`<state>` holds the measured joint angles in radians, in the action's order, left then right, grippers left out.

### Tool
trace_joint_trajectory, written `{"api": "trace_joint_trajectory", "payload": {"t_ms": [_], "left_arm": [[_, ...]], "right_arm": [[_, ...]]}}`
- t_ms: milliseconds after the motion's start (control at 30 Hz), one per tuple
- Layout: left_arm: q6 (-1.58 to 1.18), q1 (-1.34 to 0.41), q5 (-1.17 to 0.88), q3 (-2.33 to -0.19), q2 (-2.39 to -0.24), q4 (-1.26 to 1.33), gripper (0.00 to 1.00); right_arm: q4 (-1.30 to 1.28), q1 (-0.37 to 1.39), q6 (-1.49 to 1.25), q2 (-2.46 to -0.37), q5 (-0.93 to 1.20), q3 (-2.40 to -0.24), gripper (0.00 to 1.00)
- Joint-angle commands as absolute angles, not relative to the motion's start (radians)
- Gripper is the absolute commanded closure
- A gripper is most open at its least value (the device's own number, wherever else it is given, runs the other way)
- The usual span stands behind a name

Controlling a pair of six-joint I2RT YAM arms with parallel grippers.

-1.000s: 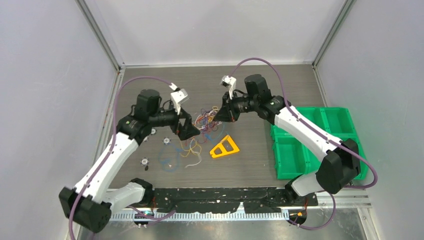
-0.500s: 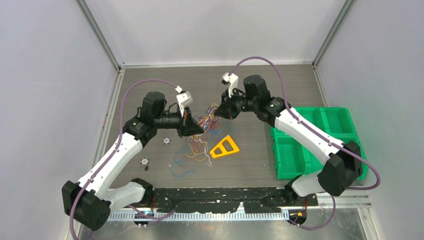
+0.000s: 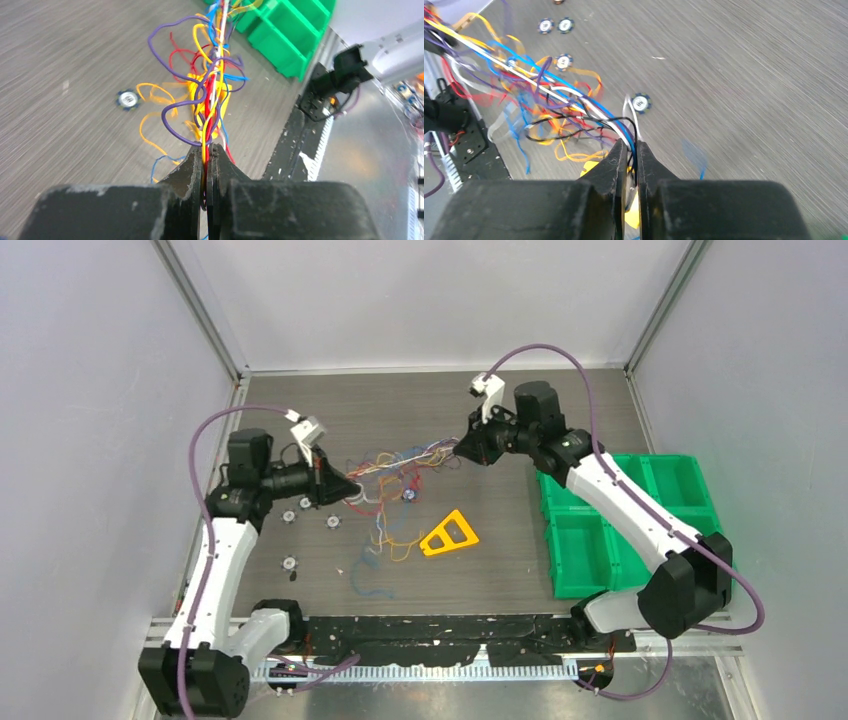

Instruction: Untangle the cables

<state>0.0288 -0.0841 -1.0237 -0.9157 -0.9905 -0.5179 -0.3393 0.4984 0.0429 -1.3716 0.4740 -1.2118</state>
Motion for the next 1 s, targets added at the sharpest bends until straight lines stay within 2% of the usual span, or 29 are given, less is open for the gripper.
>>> {"api": "trace_joint_trajectory", "payload": {"t_ms": [0,167,367,600,700,800,967], "left_arm": [[0.198,0.159,-1.053,-0.988,-0.912,-0.766,1.00],[0.315,0.308,-0.970,-1.024,-0.917,-0.871,1.00],[0.393,0.335,-0.810,-1.022,-0.932,-0.902,1.00],[0.521,0.428,-0.639,-1.030,-1.021,-0.953,1.00],[0.569,0.456,-0.671,-1.028,-1.065,-0.976,1.00],[0.615,0.453,-0.795,-1.026,-1.075,-1.032,1.00],[0.586,0.357,-0.896,-1.003,-1.046,-1.022,1.00]], "right_arm": [[-0.429,0.296,0.157,-1.337,0.202,-1.212,0.91],[-0.443,0.233,0.185,-1.323,0.217,-1.197,0.94],[-0.449,0.212,0.207,-1.303,0.244,-1.190,0.95],[-0.478,0.103,0.239,-1.286,0.257,-1.222,0.95],[-0.488,0.087,0.236,-1.293,0.290,-1.244,0.95],[-0.498,0.087,0.220,-1.293,0.402,-1.247,0.95],[-0.515,0.093,0.165,-1.323,0.606,-1.268,0.94]]}}
